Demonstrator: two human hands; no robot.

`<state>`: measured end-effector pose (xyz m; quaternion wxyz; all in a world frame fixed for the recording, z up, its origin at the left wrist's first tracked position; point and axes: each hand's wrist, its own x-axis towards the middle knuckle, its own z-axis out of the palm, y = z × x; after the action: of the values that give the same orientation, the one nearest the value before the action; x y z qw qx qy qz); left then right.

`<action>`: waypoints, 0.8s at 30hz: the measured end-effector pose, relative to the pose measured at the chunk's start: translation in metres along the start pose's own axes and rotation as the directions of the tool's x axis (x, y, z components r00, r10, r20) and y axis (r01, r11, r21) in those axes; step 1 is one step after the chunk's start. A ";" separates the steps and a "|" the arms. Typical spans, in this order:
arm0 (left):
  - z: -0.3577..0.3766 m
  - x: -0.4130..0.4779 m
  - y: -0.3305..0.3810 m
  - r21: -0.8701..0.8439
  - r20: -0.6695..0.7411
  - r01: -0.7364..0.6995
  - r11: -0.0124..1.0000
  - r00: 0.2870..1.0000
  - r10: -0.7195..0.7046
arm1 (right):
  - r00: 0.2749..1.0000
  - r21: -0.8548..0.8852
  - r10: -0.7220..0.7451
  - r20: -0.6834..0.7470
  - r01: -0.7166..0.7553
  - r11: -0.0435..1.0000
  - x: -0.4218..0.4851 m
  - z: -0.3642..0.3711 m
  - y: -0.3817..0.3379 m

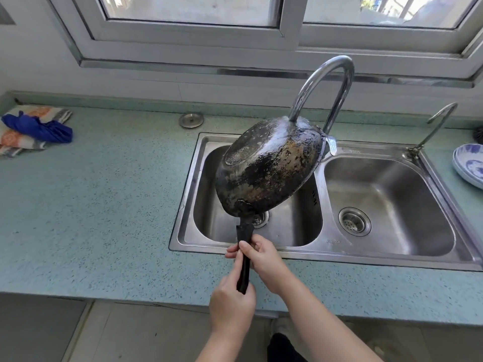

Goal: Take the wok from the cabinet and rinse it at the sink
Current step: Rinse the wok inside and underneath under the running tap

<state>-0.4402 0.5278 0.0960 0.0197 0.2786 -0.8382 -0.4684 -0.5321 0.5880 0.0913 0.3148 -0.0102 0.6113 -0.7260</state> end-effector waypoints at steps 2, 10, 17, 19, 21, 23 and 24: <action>0.002 0.005 0.001 0.019 0.008 -0.010 1.000 1.000 0.010 | 1.000 0.005 0.001 -0.002 -0.001 1.000 0.004 -0.002 0.000; 0.003 0.026 0.005 0.103 0.012 -0.091 0.990 0.996 0.090 | 1.000 0.066 0.015 -0.020 -0.014 0.998 0.019 -0.003 -0.006; 0.008 0.029 -0.001 0.090 0.033 -0.108 0.990 0.994 0.105 | 0.998 0.079 0.048 -0.032 -0.045 0.996 0.019 -0.004 -0.007; 0.010 0.028 -0.002 0.070 0.030 -0.101 0.992 0.995 0.099 | 0.998 0.077 0.051 -0.031 -0.048 0.996 0.018 -0.005 -0.008; 0.011 0.027 -0.002 0.055 0.032 -0.095 0.994 0.995 0.094 | 0.998 0.080 0.052 -0.031 -0.049 0.996 0.017 -0.006 -0.008; 0.011 0.025 -0.002 0.040 0.042 -0.077 0.996 0.996 0.076 | 0.998 0.075 0.051 -0.030 -0.049 0.996 0.015 -0.006 -0.007; 0.011 0.023 -0.003 0.030 0.052 -0.065 0.997 0.997 0.063 | 0.998 0.067 0.050 -0.028 -0.048 0.997 0.014 -0.005 -0.006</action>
<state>-0.4620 0.5240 0.0821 0.0086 0.2398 -0.8543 -0.4610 -0.5479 0.5868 0.0905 0.3234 0.0258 0.5917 -0.7380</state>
